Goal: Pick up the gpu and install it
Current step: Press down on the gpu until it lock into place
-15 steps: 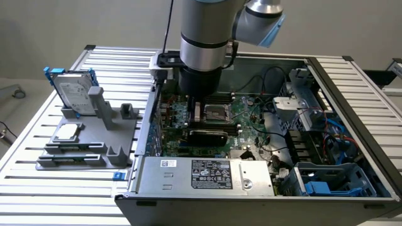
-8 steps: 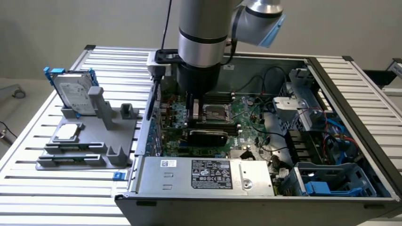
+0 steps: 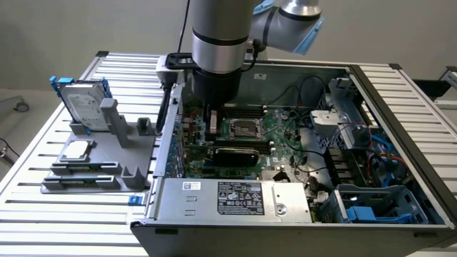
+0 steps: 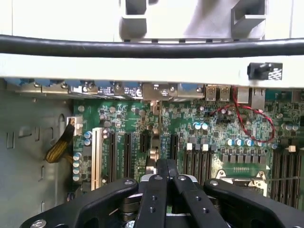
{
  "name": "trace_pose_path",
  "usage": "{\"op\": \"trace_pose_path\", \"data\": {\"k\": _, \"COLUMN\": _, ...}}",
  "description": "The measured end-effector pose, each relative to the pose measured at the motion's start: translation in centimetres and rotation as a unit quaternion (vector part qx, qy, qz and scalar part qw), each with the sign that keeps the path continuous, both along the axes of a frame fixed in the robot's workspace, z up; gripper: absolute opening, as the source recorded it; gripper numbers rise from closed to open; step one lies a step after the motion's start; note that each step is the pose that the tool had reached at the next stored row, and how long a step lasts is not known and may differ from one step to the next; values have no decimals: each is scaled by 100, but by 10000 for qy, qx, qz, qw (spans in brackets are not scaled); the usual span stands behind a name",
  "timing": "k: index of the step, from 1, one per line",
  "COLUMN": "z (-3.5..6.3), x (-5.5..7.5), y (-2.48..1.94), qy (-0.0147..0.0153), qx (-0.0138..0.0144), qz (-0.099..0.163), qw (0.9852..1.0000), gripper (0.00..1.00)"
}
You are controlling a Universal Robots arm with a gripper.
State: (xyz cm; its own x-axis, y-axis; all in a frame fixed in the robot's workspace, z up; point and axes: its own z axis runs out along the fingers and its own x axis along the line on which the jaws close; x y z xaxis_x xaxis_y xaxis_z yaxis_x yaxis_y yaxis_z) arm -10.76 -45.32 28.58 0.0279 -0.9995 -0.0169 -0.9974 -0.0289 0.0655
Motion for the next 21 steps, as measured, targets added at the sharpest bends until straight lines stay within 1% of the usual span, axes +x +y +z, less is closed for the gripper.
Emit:
{"op": "trace_pose_path", "data": {"k": 1, "z": -1, "x": -22, "y": 0, "qy": 5, "qx": -14, "qz": 1, "qw": 10000, "gripper": 11}}
{"op": "trace_pose_path", "data": {"k": 2, "z": -1, "x": -42, "y": 0, "qy": 14, "qx": -38, "qz": 2, "qw": 10000, "gripper": 11}}
{"op": "trace_pose_path", "data": {"k": 6, "z": 0, "x": -111, "y": 0, "qy": 66, "qx": -188, "qz": 6, "qw": 9998, "gripper": 11}}
{"op": "trace_pose_path", "data": {"k": 7, "z": -1, "x": -127, "y": 0, "qy": 82, "qx": -218, "qz": 6, "qw": 9997, "gripper": 11}}
{"op": "trace_pose_path", "data": {"k": 8, "z": -1, "x": -141, "y": 0, "qy": 102, "qx": -236, "qz": 7, "qw": 9997, "gripper": 11}}
{"op": "trace_pose_path", "data": {"k": 10, "z": 1, "x": -168, "y": -1, "qy": 146, "qx": -255, "qz": 7, "qw": 9996, "gripper": 11}}
{"op": "trace_pose_path", "data": {"k": 14, "z": 7, "x": -204, "y": 0, "qy": 255, "qx": -261, "qz": 11, "qw": 9993, "gripper": 11}}
{"op": "trace_pose_path", "data": {"k": 15, "z": 10, "x": -209, "y": 0, "qy": 276, "qx": -264, "qz": 11, "qw": 9993, "gripper": 11}}
{"op": "trace_pose_path", "data": {"k": 19, "z": 24, "x": -226, "y": 0, "qy": 346, "qx": -284, "qz": 12, "qw": 9990, "gripper": 11}}
{"op": "trace_pose_path", "data": {"k": 21, "z": 40, "x": -229, "y": 1, "qy": 368, "qx": -302, "qz": 12, "qw": 9989, "gripper": 11}}
